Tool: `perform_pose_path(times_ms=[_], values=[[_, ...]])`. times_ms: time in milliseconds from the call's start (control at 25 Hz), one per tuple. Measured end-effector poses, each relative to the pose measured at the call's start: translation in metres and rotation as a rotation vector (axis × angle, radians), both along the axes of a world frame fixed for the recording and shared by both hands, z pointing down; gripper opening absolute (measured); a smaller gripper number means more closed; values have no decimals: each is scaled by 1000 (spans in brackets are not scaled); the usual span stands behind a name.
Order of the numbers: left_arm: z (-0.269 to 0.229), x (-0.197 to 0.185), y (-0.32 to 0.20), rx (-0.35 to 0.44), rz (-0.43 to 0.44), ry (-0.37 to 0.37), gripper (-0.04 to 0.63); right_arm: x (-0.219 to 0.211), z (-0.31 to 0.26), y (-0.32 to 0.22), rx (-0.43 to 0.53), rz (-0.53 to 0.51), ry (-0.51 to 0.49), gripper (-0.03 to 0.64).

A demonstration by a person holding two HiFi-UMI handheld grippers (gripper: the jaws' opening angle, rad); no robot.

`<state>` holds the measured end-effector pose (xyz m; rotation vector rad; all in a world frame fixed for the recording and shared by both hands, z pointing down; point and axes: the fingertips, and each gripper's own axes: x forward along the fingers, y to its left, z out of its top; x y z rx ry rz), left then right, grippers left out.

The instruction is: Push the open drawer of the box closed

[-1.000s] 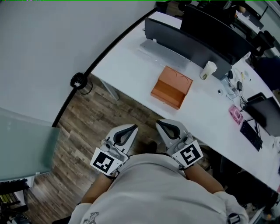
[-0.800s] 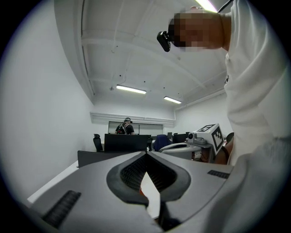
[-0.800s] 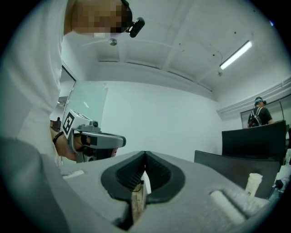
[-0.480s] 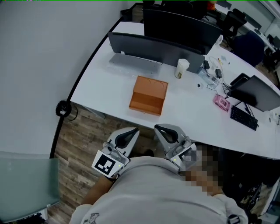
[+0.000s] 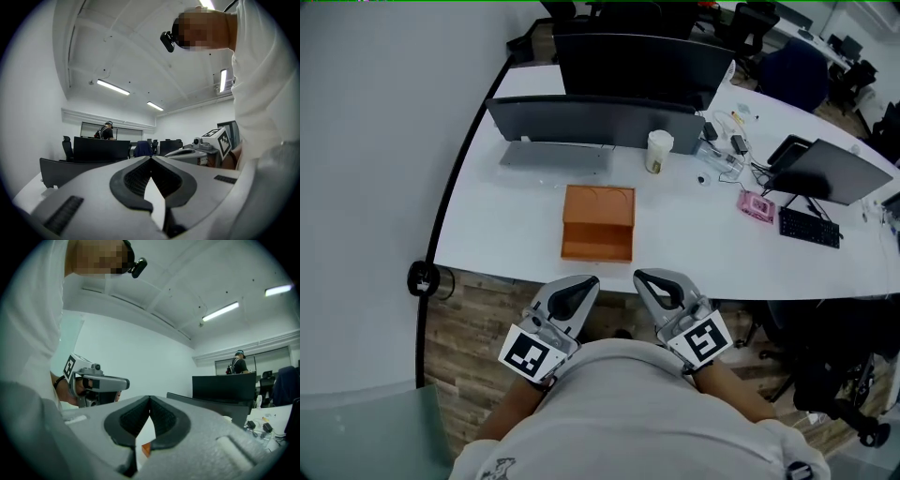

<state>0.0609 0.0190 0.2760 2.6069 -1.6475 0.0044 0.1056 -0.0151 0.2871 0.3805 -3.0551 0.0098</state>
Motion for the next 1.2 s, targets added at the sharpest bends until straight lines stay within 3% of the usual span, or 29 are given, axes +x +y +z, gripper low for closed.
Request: perform_pose_path(times_ms=[480, 1200], values=[[-4, -72, -35, 8, 149, 4, -2, -61, -4, -37, -1, 170, 3, 2], [-14, -193, -29, 13, 365, 38, -2, -177, -5, -18, 25, 356, 17, 2]])
